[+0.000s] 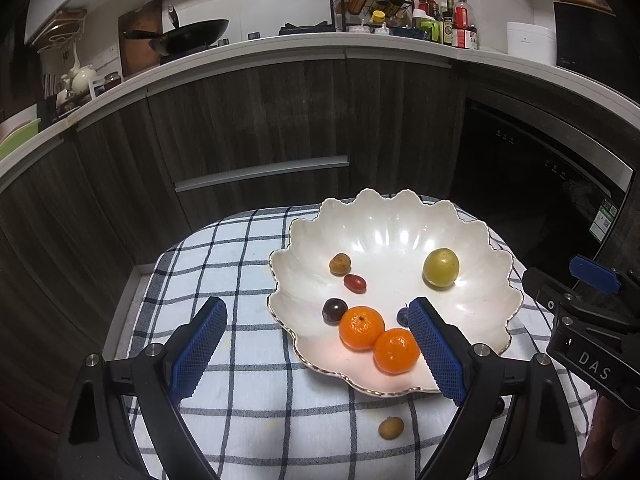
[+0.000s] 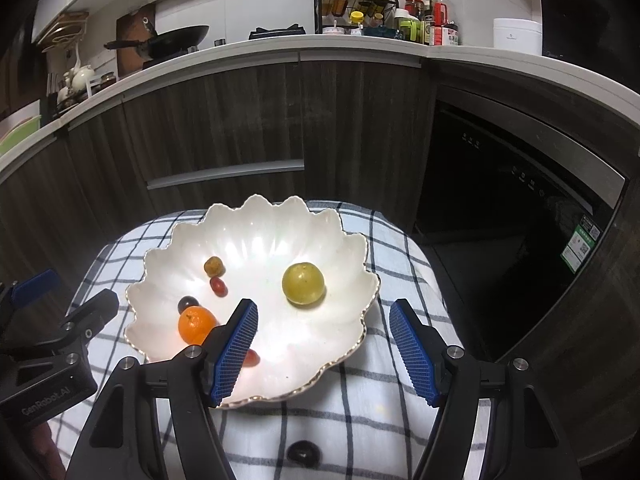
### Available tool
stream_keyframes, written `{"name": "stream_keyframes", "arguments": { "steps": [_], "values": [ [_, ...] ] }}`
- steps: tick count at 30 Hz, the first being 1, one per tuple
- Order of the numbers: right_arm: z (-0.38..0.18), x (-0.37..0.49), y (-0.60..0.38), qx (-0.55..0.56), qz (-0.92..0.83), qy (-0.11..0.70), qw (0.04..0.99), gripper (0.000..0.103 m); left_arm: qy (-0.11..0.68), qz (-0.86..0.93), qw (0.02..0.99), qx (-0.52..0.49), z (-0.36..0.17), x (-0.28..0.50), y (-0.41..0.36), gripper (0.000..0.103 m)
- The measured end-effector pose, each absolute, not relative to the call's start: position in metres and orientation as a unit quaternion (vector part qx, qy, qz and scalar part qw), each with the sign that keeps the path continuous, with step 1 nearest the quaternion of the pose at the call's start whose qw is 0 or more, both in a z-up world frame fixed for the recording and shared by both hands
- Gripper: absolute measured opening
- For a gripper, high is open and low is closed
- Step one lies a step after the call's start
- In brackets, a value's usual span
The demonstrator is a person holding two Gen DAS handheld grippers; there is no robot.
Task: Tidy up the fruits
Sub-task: 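Withdraw both open tools from the bowl back over the remaining fruits, then lower the left tool toward the tan fruit while the right tool lowers toward the dark plum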
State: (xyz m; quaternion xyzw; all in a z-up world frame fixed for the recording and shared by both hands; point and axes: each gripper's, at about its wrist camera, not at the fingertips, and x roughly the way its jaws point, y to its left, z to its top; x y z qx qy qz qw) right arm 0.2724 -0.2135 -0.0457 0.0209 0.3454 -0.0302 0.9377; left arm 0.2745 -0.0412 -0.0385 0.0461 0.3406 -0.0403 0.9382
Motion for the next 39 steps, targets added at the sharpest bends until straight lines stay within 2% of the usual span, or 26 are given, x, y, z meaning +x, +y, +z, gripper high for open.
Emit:
{"name": "stream_keyframes", "arguments": {
  "steps": [39],
  "values": [
    [-0.091, 0.219, -0.205, -0.016, -0.006, 0.368, 0.929, 0.069, 0.377, -0.067, 0.923, 0.043, -0.096, 0.219, -0.047, 0.093]
  ]
}}
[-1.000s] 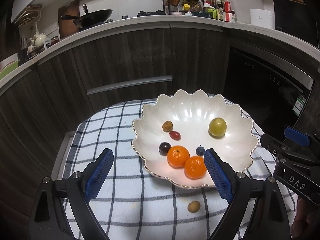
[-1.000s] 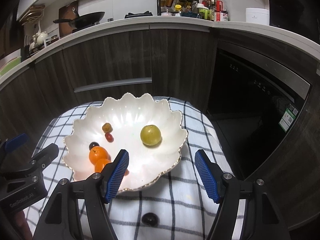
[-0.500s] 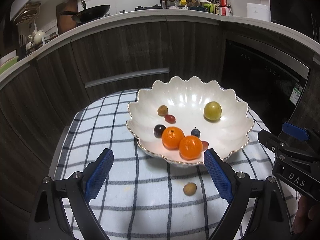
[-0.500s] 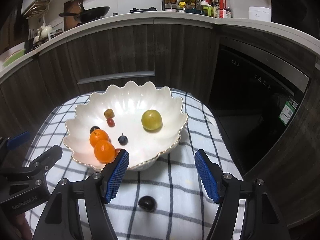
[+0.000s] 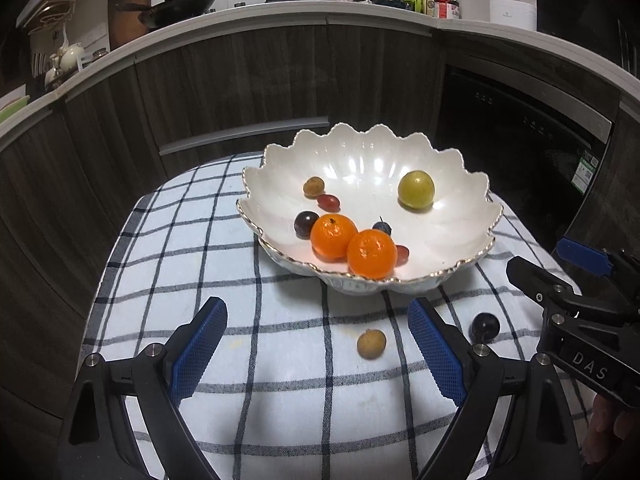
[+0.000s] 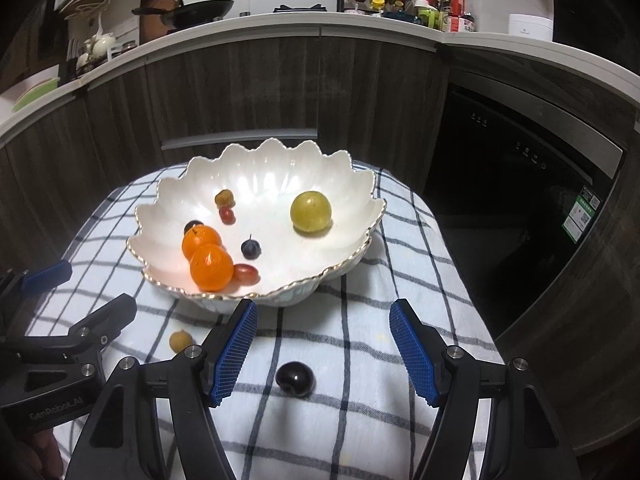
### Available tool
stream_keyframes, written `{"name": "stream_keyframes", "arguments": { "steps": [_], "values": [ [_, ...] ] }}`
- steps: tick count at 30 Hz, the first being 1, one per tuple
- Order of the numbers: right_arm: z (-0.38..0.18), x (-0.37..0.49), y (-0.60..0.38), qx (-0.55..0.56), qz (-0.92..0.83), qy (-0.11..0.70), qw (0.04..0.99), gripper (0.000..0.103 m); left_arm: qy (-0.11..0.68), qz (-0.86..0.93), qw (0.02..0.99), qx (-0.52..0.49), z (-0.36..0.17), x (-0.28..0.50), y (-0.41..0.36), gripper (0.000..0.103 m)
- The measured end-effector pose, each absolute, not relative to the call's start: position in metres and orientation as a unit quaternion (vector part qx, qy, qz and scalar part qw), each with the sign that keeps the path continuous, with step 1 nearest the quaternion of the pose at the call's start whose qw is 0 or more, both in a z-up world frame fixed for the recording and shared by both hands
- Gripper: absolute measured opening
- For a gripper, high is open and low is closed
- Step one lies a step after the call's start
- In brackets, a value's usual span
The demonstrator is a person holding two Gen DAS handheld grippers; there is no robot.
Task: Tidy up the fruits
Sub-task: 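Lower the left tool toward the tan fruit while the right tool lowers toward the dark plum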
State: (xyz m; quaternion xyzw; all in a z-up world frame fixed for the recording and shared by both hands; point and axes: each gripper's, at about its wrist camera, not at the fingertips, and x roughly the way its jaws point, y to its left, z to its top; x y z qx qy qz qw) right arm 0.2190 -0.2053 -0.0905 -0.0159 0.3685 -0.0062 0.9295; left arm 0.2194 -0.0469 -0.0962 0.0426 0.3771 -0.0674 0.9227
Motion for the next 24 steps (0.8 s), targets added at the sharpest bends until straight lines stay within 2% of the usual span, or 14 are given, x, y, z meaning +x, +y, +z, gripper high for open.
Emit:
{"name": "stream_keyframes", "arguments": {
  "steps": [16, 24],
  "values": [
    [-0.118, 0.211, -0.206, -0.02, 0.007, 0.385, 0.923, 0.069, 0.382, -0.08, 0.918, 0.077, -0.123, 0.214, -0.06, 0.089],
    [-0.13, 0.208, -0.21, -0.012, 0.009, 0.395, 0.918, 0.069, 0.391, -0.087, 0.912, 0.082, -0.137, 0.214, -0.066, 0.081]
  ]
}}
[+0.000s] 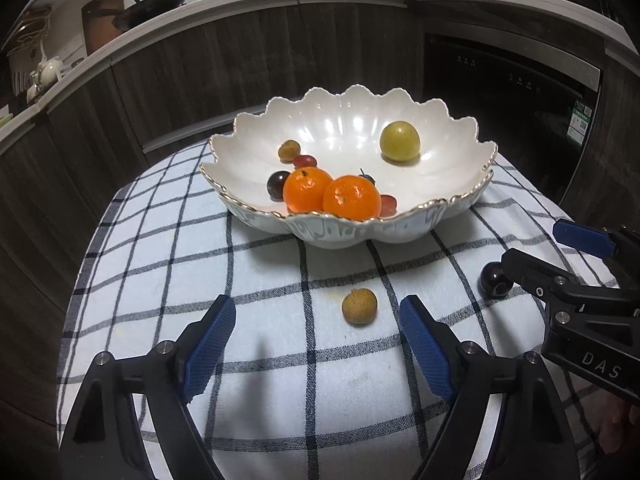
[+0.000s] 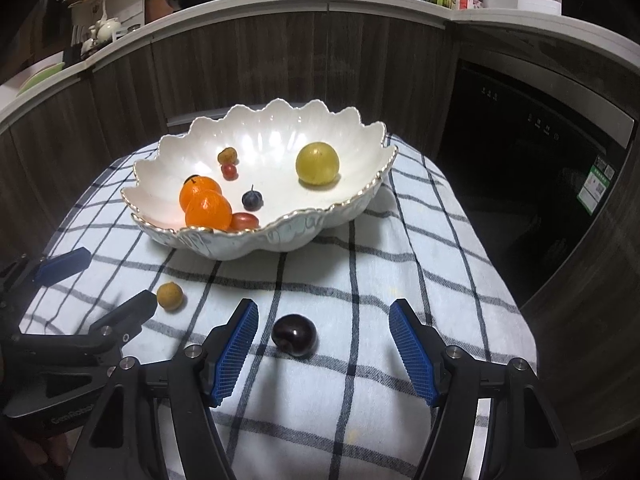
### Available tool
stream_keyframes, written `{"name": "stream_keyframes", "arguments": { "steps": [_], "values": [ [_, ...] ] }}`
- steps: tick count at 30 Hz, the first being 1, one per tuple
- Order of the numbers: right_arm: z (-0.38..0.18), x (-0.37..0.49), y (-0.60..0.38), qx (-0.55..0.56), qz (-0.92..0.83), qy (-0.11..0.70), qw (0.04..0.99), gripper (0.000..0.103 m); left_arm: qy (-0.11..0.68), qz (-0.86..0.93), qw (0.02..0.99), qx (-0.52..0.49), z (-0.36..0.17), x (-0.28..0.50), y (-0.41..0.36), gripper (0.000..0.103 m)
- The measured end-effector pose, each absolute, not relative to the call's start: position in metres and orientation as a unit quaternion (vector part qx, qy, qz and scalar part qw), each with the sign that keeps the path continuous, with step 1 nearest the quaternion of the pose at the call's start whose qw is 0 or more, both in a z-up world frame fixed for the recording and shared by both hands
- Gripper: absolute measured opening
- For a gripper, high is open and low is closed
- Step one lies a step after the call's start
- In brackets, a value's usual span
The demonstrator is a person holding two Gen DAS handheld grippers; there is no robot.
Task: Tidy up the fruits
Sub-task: 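Lower the left tool toward the tan fruit while the right tool lowers toward the dark plum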
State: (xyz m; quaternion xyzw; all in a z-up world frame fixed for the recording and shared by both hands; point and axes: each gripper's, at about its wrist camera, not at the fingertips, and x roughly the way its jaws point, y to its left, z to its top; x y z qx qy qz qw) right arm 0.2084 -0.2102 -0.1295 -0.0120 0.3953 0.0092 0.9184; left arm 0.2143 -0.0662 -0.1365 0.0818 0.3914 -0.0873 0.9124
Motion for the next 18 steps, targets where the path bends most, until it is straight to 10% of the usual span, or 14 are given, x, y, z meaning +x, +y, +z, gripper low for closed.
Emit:
{"name": "stream_keyframes", "arguments": {
  "steps": [18],
  "values": [
    [-0.142, 0.21, -0.21, 0.003, 0.022, 0.401, 0.916, 0.068, 0.409, -0.1, 0.906, 0.051, -0.148, 0.223, -0.066, 0.07]
  ]
}}
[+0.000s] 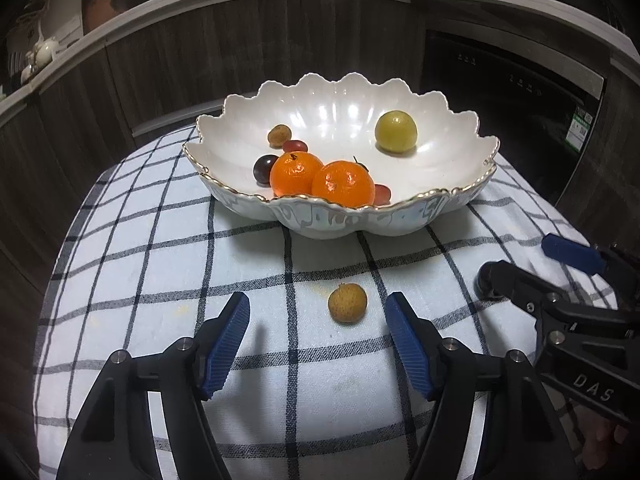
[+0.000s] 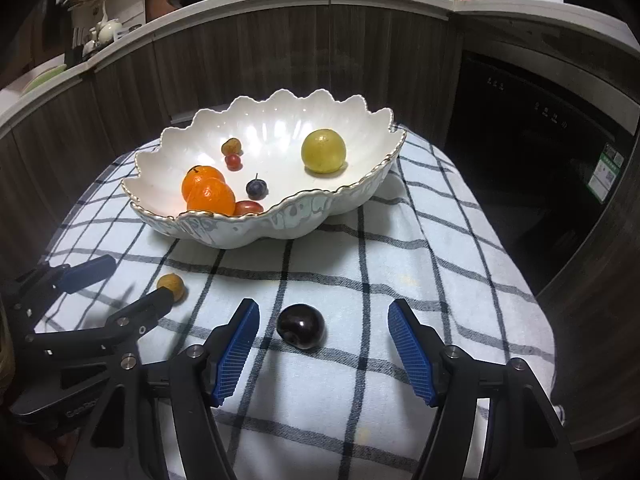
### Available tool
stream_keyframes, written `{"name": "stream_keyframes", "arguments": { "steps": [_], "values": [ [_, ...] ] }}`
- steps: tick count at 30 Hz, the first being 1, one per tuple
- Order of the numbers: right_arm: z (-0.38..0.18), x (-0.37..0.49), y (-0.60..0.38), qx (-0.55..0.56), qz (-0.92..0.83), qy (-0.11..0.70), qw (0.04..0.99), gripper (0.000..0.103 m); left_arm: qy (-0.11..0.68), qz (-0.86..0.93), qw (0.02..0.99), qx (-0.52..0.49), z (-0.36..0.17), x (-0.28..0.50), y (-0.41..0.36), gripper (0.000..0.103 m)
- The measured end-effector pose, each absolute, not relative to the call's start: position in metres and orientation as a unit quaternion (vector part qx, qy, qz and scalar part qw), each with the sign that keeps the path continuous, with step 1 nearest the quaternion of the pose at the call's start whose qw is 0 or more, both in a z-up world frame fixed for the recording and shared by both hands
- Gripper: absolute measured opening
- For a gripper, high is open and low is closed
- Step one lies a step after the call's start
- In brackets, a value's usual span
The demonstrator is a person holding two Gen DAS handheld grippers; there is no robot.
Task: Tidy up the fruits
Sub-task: 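Lower the left tool toward the tan fruit while the right tool lowers toward the dark plum, then close the left tool on the tan fruit while the right tool closes on the dark plum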
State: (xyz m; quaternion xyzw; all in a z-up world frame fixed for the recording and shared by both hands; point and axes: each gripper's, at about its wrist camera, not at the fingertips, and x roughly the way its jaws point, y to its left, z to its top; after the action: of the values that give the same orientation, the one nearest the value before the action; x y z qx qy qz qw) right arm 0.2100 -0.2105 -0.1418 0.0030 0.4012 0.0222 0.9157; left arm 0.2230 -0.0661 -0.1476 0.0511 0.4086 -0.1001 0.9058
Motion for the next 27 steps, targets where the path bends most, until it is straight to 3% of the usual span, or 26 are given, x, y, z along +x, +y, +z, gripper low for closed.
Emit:
{"name": "stream_keyframes", "arguments": {
  "steps": [7, 13, 16, 19, 27],
  "values": [
    [-0.147, 0.213, -0.207, -0.003, 0.026, 0.405, 0.914, 0.06, 0.424, -0.103, 0.899, 0.05, -0.155, 0.23, -0.069, 0.064],
    [-0.151, 0.216, -0.205, 0.001, 0.033, 0.412, 0.911, 0.06, 0.431, -0.106, 0.896, 0.035, -0.161, 0.233, -0.067, 0.063],
    [-0.152, 0.218, -0.203, -0.002, 0.039, 0.414, 0.91, 0.052, 0.433, -0.11, 0.894, 0.037, -0.162, 0.235, -0.07, 0.061],
    [-0.154, 0.218, -0.201, 0.0, 0.045, 0.417, 0.908, 0.051, 0.437, -0.114, 0.892, 0.032, -0.165, 0.237, -0.071, 0.061],
    [-0.159, 0.223, -0.203, 0.01, 0.05, 0.427, 0.903, 0.048, 0.445, -0.12, 0.887, 0.029, -0.168, 0.242, -0.074, 0.05]
  ]
}}
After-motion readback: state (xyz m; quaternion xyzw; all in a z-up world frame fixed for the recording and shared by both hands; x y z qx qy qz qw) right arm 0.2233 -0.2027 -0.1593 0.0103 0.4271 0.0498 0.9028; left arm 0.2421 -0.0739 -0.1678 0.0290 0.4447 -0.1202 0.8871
